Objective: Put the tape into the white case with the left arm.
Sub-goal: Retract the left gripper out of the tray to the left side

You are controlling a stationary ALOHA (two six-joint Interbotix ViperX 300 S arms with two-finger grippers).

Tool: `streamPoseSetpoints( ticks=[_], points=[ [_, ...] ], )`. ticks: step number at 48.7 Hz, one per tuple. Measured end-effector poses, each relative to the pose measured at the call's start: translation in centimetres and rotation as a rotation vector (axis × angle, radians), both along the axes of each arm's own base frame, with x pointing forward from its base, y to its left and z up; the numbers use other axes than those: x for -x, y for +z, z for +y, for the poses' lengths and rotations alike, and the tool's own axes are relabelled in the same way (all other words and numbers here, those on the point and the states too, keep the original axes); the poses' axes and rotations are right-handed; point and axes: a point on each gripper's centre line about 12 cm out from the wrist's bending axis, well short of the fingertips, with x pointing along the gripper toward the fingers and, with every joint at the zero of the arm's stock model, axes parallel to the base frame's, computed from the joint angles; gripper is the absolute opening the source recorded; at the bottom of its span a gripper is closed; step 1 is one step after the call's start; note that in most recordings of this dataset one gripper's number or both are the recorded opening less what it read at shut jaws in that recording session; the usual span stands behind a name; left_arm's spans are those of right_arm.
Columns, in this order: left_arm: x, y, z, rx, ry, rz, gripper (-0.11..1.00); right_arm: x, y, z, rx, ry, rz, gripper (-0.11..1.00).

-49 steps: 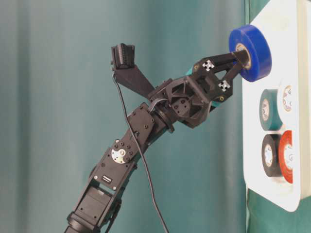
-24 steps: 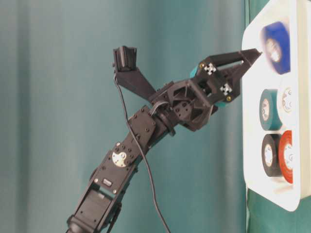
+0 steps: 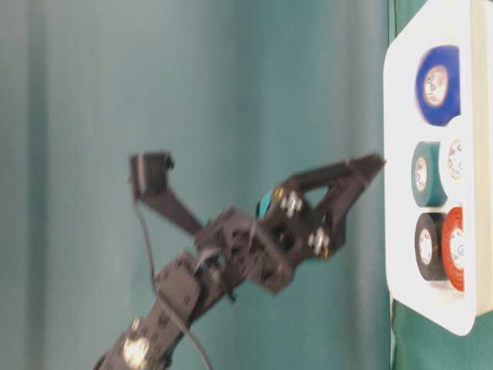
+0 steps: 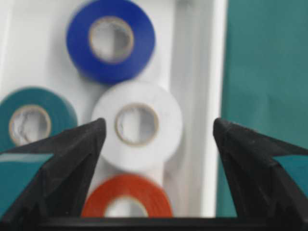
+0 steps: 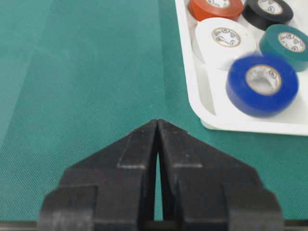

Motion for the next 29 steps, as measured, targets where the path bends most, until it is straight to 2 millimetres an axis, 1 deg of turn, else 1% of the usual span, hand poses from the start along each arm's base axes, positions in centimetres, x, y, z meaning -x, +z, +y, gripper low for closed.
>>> streamPoseSetpoints(
  ticks=[15,29],
  points=[
    [4.9,0.3,-2.3,0.004,-0.033,0.018,0.89,0.0,0.1,0.0,0.0,0.0,-0.003,-0.09],
    [9.4,0.3,-3.5,-0.003,-0.048,-0.007,0.88,0.0,0.0,0.0,0.0,0.0,-0.002,-0.09]
  ],
)
